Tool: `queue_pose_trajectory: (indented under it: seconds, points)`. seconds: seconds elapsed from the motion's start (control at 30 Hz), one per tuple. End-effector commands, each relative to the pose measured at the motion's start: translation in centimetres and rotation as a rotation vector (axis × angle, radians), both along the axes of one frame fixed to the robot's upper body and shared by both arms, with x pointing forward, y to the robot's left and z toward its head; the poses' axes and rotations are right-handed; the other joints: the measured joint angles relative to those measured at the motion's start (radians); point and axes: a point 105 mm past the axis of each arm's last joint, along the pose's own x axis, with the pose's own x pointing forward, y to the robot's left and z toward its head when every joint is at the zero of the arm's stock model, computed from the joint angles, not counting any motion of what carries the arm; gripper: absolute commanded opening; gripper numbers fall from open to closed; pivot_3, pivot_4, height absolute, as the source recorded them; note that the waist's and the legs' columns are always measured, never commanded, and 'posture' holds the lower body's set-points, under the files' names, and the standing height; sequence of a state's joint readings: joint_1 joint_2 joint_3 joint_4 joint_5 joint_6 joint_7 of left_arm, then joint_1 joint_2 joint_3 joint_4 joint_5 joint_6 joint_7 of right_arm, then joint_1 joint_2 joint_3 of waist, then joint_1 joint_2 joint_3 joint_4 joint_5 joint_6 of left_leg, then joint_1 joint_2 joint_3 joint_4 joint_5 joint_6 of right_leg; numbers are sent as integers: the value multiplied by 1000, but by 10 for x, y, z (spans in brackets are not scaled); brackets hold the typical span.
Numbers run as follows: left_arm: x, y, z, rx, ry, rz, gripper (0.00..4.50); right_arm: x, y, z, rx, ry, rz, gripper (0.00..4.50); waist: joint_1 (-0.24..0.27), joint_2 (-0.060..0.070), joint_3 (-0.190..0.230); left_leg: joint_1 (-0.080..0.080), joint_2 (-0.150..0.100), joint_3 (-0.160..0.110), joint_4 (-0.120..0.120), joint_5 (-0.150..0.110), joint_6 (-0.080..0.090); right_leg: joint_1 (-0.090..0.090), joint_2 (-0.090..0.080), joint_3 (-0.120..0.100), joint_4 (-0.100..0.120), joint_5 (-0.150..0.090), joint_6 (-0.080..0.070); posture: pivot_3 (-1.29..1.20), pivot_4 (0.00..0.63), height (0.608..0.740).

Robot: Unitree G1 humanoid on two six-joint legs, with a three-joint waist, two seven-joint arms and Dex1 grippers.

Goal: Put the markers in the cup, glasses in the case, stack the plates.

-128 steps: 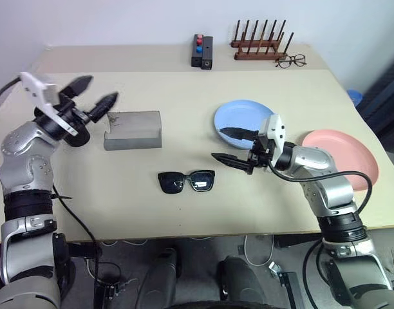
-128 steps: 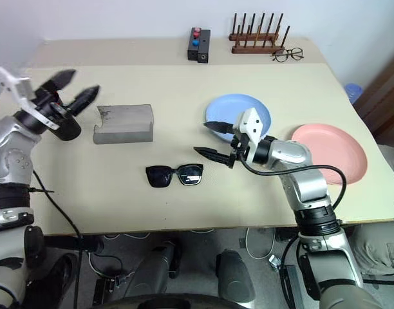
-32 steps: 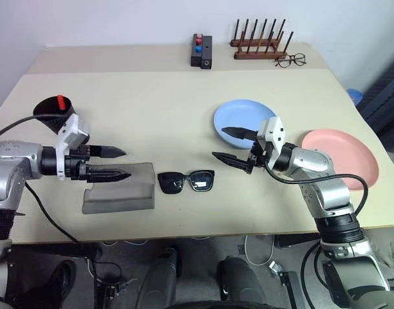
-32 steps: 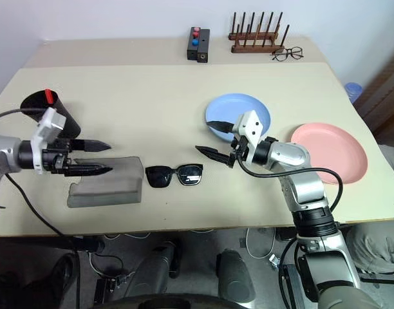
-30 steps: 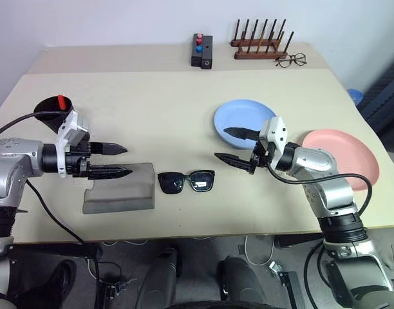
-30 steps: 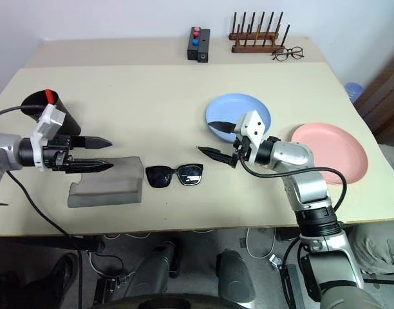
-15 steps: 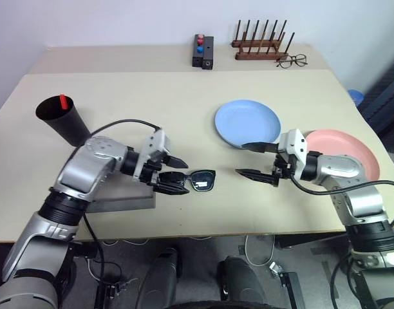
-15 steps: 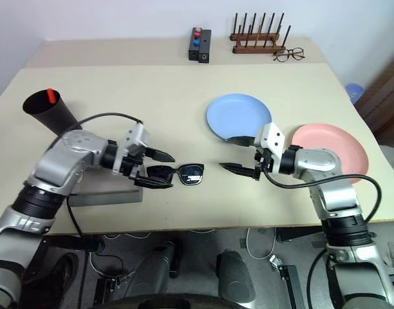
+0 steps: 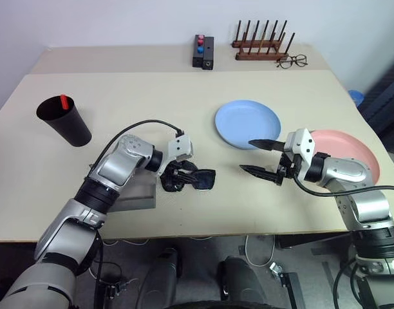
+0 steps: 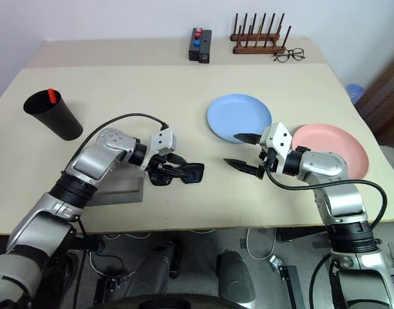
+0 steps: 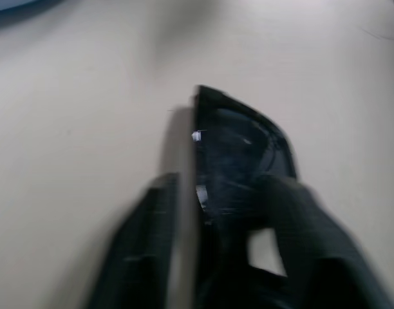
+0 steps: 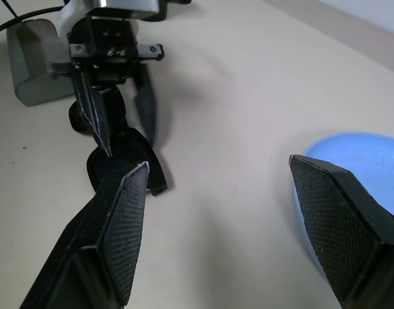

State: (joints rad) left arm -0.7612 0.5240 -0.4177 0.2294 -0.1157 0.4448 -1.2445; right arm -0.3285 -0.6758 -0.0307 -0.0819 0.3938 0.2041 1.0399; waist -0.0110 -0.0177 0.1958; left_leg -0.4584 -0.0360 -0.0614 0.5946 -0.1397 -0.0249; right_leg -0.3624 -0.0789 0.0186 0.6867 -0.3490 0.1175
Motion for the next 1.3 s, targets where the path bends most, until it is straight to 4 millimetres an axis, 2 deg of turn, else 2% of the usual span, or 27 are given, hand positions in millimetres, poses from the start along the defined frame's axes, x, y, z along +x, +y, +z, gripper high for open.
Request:
queue_pose_trajectory:
  seconds: [0.03,0.07,0.23,0.57,0.87,1.3]
  points:
    - [-3,4,-8,71,3,-11,319,1,3,14,10,-69,6,3564,0,0,0,1,0,0,0,0,0,1,0,0,0,0,0,0,150,735]
    - [-4,4,-8,70,3,-11,17,1,3,14,10,-70,4,3564,0,0,0,2,0,0,0,0,0,2,0,0,0,0,0,0,150,735]
    - [-3,5,-4,66,-2,-2,17,3,5,12,9,-72,4,3564,-1,0,0,10,0,0,-2,0,0,8,-1,0,-2,0,0,0,150,735]
    - [-8,2,26,-48,115,25,17,6,9,12,15,-77,14,3564,-2,0,0,9,0,0,-3,0,0,8,-1,0,-2,0,0,0,150,735]
    - [-9,13,54,-164,267,51,17,7,14,11,23,-81,23,3564,-2,0,0,8,0,0,-3,0,0,7,-1,0,-2,0,0,0,150,735]
    - [-4,25,83,-317,376,41,17,7,16,11,26,-88,19,3564,-2,0,0,8,0,0,-3,0,0,6,-1,0,-2,0,0,0,150,735]
